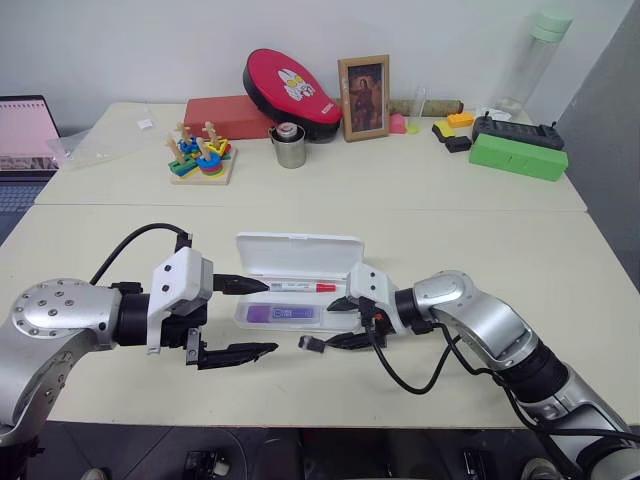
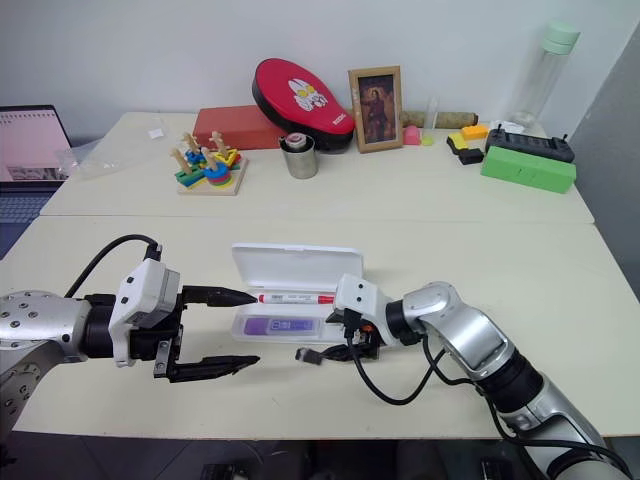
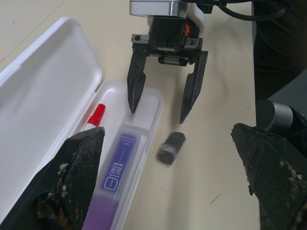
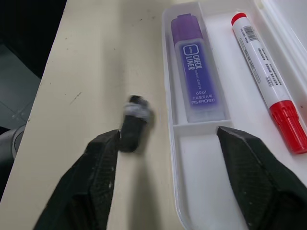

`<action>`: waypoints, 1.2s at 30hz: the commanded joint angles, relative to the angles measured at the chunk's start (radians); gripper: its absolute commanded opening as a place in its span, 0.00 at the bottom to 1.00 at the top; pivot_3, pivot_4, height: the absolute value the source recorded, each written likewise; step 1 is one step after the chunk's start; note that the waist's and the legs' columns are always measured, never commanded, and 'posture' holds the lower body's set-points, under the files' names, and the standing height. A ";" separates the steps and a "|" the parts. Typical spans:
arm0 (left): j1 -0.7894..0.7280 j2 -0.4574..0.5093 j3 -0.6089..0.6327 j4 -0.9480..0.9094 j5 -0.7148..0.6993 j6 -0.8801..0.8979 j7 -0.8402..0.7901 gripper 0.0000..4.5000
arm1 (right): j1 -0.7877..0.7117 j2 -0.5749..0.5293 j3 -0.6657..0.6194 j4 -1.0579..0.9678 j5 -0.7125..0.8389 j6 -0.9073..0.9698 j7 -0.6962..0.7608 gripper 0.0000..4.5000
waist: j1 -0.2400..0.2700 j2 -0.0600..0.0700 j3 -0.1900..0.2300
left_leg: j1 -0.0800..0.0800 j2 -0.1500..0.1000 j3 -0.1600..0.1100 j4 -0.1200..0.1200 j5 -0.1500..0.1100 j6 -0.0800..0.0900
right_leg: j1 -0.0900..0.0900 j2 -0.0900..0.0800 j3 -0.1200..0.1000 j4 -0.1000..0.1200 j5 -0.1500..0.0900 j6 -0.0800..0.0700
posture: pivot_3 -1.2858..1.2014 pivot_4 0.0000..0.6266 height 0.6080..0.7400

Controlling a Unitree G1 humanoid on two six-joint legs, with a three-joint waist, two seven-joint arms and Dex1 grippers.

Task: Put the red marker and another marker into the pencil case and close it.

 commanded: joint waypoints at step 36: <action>0.099 0.041 0.108 -0.092 -0.062 0.046 -0.033 1.00 | -0.034 0.082 0.183 -0.027 -0.111 0.107 -0.051 0.68 | 0.000 0.000 0.000 | 0.000 0.000 0.000 0.000 0.000 0.000 | 0.000 0.000 0.000 0.000 0.000 0.000 | 0.52 0.24 1.00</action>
